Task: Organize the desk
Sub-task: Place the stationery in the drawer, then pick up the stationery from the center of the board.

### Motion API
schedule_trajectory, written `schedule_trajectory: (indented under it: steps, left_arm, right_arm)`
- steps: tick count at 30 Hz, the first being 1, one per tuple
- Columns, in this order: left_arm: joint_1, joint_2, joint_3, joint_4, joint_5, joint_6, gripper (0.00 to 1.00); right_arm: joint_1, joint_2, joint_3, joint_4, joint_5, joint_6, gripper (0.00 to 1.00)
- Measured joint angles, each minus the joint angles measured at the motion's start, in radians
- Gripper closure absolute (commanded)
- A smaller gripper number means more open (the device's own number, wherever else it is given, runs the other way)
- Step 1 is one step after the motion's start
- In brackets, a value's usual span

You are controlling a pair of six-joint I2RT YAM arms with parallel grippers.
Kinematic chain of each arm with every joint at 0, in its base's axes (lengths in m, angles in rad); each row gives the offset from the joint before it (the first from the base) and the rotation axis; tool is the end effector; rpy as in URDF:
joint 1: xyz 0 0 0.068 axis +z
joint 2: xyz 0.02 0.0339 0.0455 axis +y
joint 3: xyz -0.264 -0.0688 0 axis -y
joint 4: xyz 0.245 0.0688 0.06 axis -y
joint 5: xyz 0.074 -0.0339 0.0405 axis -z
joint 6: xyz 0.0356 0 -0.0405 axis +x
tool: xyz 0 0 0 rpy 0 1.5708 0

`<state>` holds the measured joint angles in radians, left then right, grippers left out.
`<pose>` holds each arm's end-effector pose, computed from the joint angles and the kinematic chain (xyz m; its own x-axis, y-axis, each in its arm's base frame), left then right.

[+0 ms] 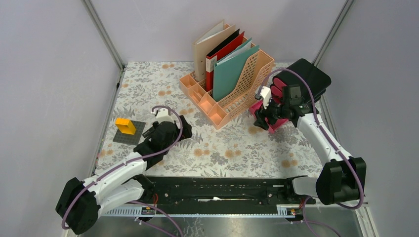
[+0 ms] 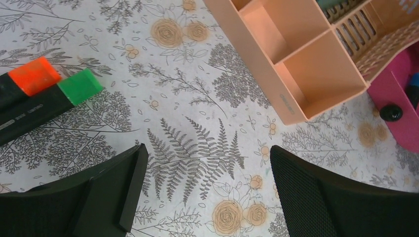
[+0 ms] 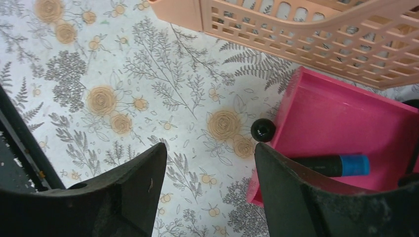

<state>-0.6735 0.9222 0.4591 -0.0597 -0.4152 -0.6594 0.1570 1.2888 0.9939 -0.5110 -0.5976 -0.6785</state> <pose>0.1644 -0.1128 0.2149 -0.4908 -0.3256 -0.8082 -0.0039 0.9284 -0.3716 0.2636 0.0620 0.2787 -0.2321 -0.5621 -0.7939 -0.8475 0.5174 -0.1186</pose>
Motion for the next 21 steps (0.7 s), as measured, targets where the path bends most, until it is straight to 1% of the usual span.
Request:
schedule_trajectory:
  steps: [9, 15, 21]
  left_arm:
    - [0.134, 0.0, 0.0, -0.01, 0.081, -0.033, 0.01]
    - [0.165, 0.003, 0.0, -0.023, 0.105, -0.05, 0.01]
    - [0.207, 0.046, 0.018, -0.095, 0.099, -0.076, 0.01]
  right_arm:
    - [-0.001, -0.002, 0.001, -0.036, -0.054, -0.03, 0.27]
    - [-0.001, -0.002, 0.002, -0.039, -0.06, -0.037, 0.27]
    - [-0.001, -0.002, 0.002, -0.039, -0.064, -0.043, 0.28]
